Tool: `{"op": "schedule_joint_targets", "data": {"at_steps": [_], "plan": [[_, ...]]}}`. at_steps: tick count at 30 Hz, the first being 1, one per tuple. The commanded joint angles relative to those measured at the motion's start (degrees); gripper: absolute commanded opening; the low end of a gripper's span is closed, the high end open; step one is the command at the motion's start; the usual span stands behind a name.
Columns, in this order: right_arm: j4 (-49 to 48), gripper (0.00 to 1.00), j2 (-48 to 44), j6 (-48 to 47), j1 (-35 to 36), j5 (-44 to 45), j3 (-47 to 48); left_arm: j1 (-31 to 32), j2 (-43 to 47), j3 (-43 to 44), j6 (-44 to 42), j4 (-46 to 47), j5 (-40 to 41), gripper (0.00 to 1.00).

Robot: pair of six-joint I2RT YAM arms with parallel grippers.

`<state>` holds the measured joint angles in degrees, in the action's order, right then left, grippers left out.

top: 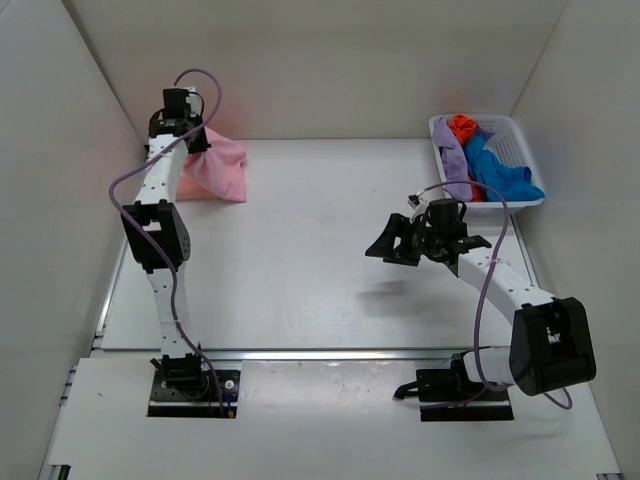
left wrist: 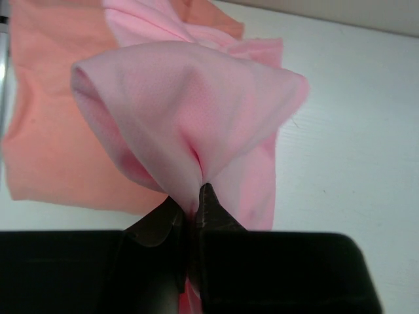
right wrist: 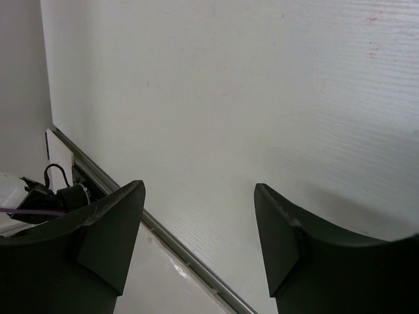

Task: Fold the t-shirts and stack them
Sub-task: Put the neatly folded tshirt into the corner of the board with the left arm

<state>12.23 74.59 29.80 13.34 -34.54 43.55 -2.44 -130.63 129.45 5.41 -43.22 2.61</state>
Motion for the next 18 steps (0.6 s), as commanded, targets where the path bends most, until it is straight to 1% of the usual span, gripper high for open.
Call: {"op": "schedule_joint_targets", "data": {"at_steps": [1, 2, 4, 10, 15, 16, 17, 18], "plan": [[-1.8, 0.65, 1.3, 0.2, 0.6, -1.2, 2.1, -3.5, 1.3, 4.8, 1.0, 0.6, -2.3, 0.0], [-1.7, 0.65, 1.4, 0.2, 1.0, -1.0, 2.1, -4.9, 0.9, 5.4, 1.8, 0.8, -4.5, 0.0], [-1.2, 0.65, 2.4, 0.6, 1.7, -1.3, 2.2, -6.4, 0.2, 5.9, 2.5, 1.2, -5.9, 0.0], [-1.1, 0.64, 5.2, 0.4, 3.4, -1.1, 3.6, -9.3, -0.8, 7.6, 4.0, 3.8, -7.9, 0.0], [-0.2, 0.64, 7.1, 0.3, 4.4, -0.6, 5.6, -11.5, -6.1, 11.0, 5.5, 3.2, -9.3, 0.0], [-0.4, 0.64, 7.7, 0.3, 4.6, -0.4, 6.0, -11.8, -7.2, 12.0, 5.8, 3.0, -9.1, 0.03], [-0.2, 0.63, 7.7, 0.4, 5.0, -0.5, 6.3, -12.3, -7.4, 12.5, 5.8, 2.8, -8.0, 0.09], [0.2, 0.63, 8.2, 0.3, 5.1, -0.5, 6.3, -12.4, -8.3, 13.5, 6.2, 2.3, -6.8, 0.39]]}}
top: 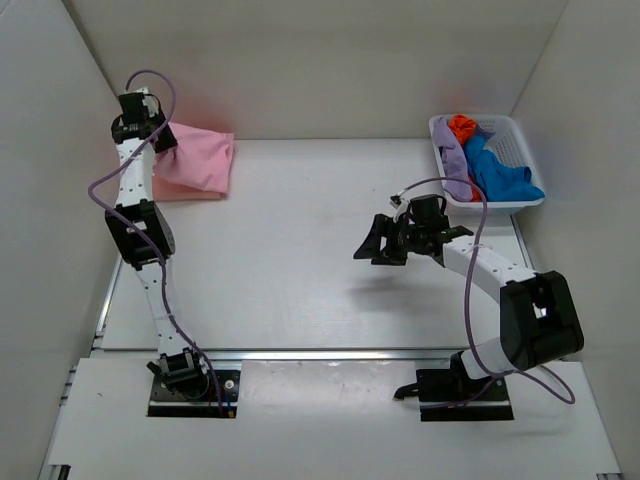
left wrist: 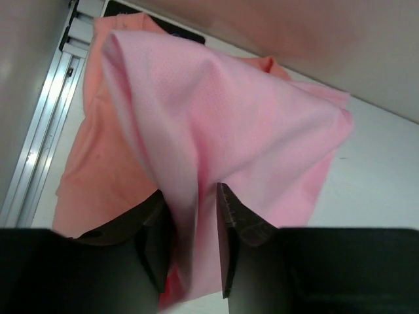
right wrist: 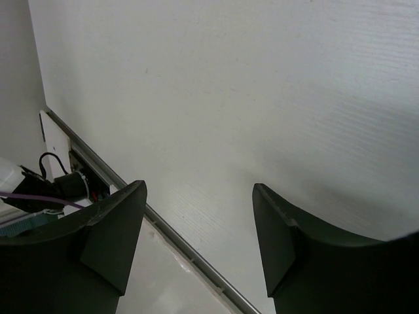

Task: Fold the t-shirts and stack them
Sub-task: Put the neatly folded tshirt into the corner of the board with the left arm

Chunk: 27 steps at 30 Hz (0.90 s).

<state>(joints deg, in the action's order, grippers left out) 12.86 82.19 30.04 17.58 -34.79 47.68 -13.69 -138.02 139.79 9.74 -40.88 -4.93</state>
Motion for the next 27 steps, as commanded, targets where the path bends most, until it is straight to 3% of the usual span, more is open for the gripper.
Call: {"op": "schedule_joint_targets", "data": {"at_steps": [1, 5, 6, 9, 10, 14, 15, 17, 18, 23, 27], "plan": [[-0.7, 0.63, 1.0, 0.1, 1.3, -0.3, 2.5, -1.9, -1.1, 4.1, 2.1, -0.2, 1.8, 0.45], [-1.3, 0.65, 1.1, -0.9, 2.6, 1.1, 2.3, -2.4, 1.9, 3.5, 3.4, -1.6, 4.8, 0.55], [-1.3, 0.66, 1.3, -1.4, 2.8, 2.6, 1.5, -2.3, 3.0, 2.5, 3.3, -1.4, 6.1, 0.64], [-0.3, 0.66, 0.3, -3.4, 1.9, 4.9, 0.3, -2.1, 13.8, -8.0, 5.0, 2.6, 4.9, 0.79], [0.1, 0.67, -0.2, -4.0, 1.6, 5.9, -0.5, -1.5, 15.8, -13.4, 5.6, 4.5, 2.1, 0.98], [2.9, 0.71, -2.7, -5.9, -0.3, 7.9, -2.1, -0.6, 27.3, -28.9, 12.0, 8.2, -12.8, 0.99], [3.4, 0.75, -3.4, -6.0, -0.4, 8.2, -2.6, 0.6, 29.8, -32.9, 13.5, 7.6, -15.9, 0.99], [5.6, 0.93, -4.7, -6.9, -1.5, 9.3, -3.4, 3.5, 33.6, -38.8, 15.0, 7.0, -18.5, 0.98], [5.8, 0.99, -5.4, -6.7, -1.6, 10.0, -3.9, 5.9, 36.8, -43.7, 15.4, 6.7, -19.1, 0.99], [11.2, 0.99, -9.1, -7.8, -3.3, 14.4, -5.8, 16.5, 51.6, -63.3, 14.3, 10.4, -15.2, 0.99], [9.2, 1.0, -12.1, -7.1, -5.2, 10.7, -9.1, 22.0, 61.3, -73.6, 13.8, 11.5, -12.8, 0.99]]}}
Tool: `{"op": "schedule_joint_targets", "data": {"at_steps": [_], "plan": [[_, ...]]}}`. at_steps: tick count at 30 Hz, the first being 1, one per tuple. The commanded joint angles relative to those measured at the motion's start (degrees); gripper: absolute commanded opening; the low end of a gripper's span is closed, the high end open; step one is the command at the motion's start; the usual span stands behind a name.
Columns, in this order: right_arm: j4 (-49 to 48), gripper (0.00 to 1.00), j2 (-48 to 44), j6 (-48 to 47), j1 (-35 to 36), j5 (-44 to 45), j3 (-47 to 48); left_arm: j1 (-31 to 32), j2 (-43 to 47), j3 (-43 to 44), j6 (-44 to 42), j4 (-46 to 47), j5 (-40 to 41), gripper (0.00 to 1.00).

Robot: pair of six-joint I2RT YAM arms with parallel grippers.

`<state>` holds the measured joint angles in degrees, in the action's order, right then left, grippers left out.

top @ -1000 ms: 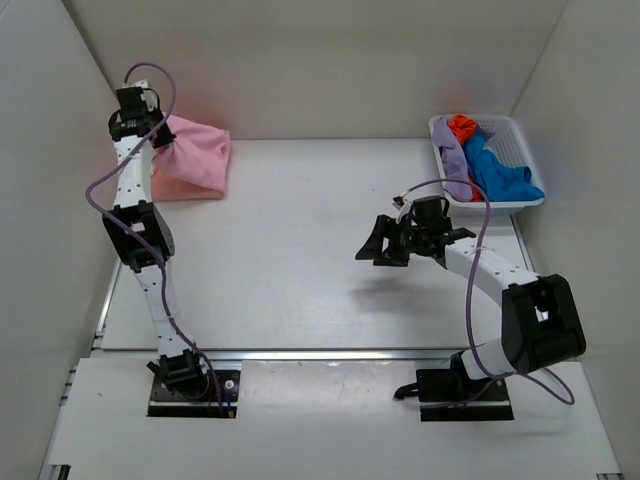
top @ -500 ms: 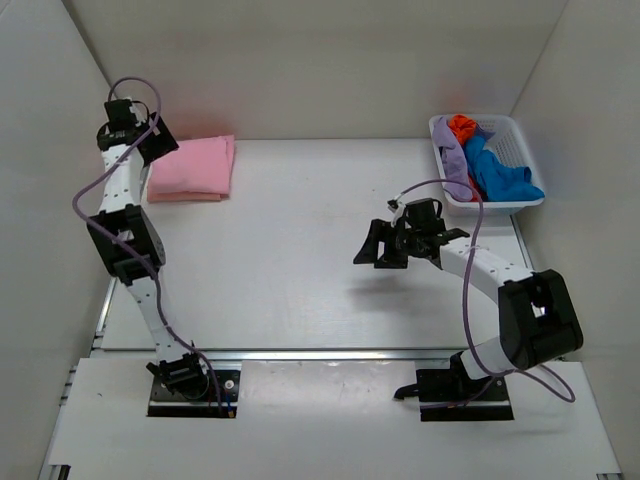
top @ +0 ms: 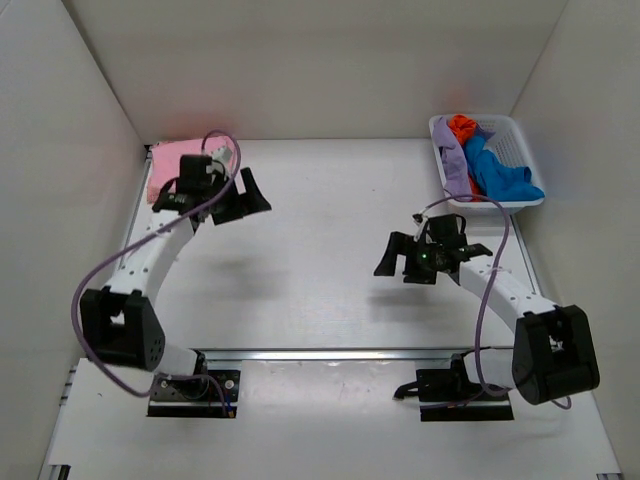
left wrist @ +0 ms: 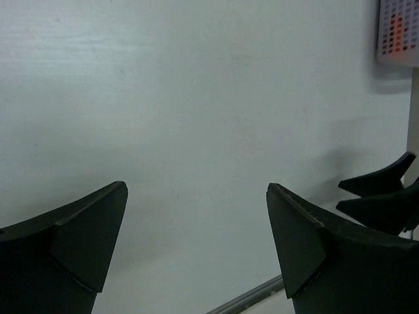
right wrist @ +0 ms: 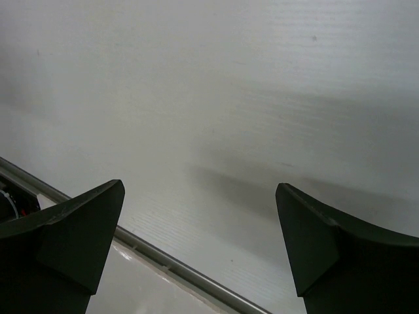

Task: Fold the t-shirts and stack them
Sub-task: Put the neatly folded tshirt into the corner of the board with the left arm

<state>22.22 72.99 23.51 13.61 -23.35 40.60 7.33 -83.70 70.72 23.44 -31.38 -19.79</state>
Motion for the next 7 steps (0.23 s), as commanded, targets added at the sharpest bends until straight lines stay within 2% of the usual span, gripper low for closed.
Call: {"op": "schedule_joint_targets", "data": {"at_steps": [1, 4, 7], "plan": [[-0.3, 0.99, -3.4, -0.6, -1.2, -1.7, -2.6, 2.6, 9.8, -6.2, -0.1, 2.4, 2.6, 0.99], [-0.5, 0.99, -4.9, -0.7, 1.0, -0.8, -2.5, 3.9, 14.4, -14.9, 0.1, 4.2, 3.5, 0.99], [-1.6, 0.99, -6.1, -0.2, 1.6, -0.7, -3.0, 3.1, 15.1, -17.6, -0.9, 3.2, 3.0, 0.99]]}}
